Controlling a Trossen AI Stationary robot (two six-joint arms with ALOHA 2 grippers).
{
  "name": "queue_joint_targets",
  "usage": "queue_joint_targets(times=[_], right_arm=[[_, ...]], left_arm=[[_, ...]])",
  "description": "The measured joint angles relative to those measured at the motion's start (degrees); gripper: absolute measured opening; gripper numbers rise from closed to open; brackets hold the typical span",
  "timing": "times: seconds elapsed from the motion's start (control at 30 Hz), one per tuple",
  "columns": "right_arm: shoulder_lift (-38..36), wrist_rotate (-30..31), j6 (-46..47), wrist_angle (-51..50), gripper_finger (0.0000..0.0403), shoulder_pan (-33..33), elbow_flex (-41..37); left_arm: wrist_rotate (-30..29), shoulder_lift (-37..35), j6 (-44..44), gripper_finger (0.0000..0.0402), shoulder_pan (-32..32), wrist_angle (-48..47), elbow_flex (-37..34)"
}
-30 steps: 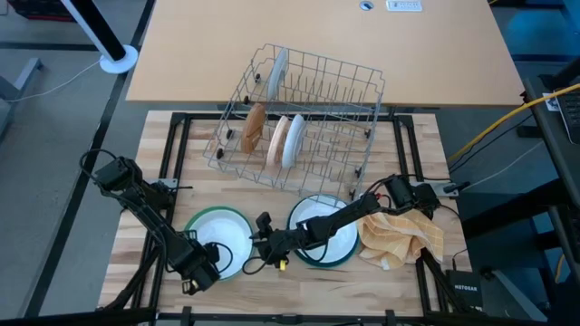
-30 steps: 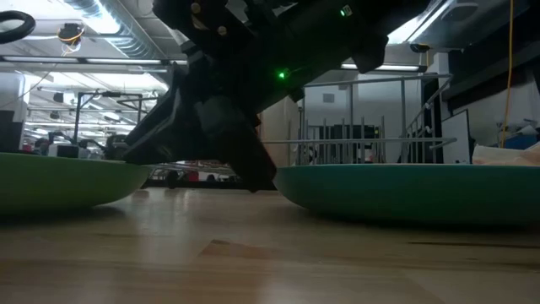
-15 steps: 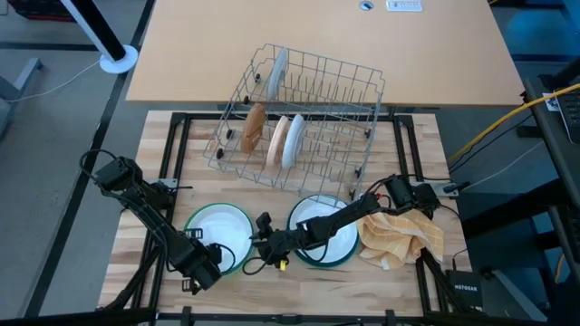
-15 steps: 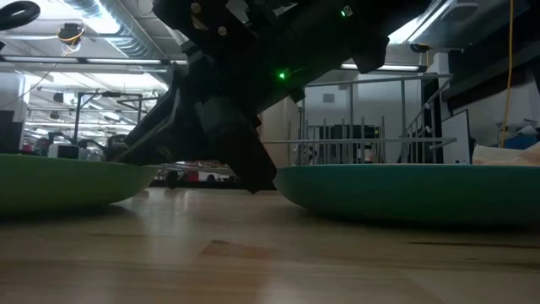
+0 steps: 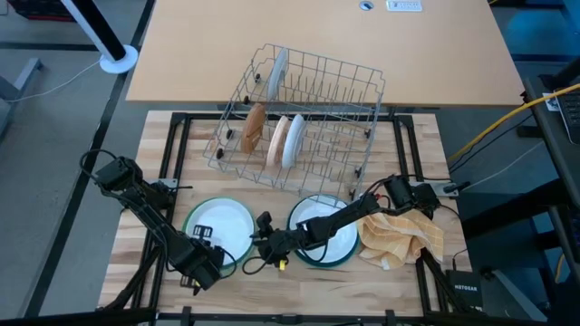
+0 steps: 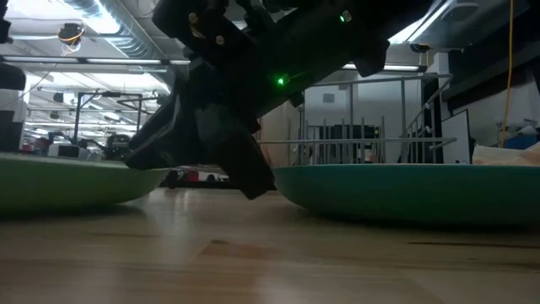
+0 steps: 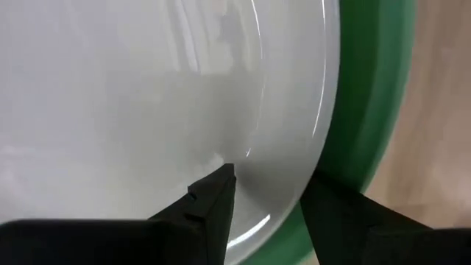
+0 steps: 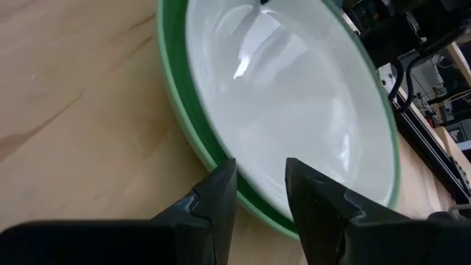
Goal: Sort dishes
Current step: Put the left white plate in the dish rack
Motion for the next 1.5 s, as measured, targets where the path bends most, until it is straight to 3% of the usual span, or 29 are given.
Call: queue_joint_targets(times=[0.47,0.87,1.33,1.5], right_arm=[[0.07,1.93,-0.02,0.02,0.0127,-0.02,-0.06],[0.12,4.30,-0.09,2.83,0.0127,-0.02,-0.08],[0.22,4.73,-0.15,3.43,0.0127,0.04,2.28],[0.22,4.27,-0.15,2.52,0.0127,0.07,2.68]], left_arm=[[-5.07,0.00,3.36,0.0141,0.00,0.00,0.00],[-7.45,-0.08,6.68,0.0027,0.04,-0.05,0.02],[-9.44,-0.08,6.68,0.0016,0.11,-1.05,1.06],[-9.80,-0.07,2.96,0.0009,0.13,-2.50,3.10]])
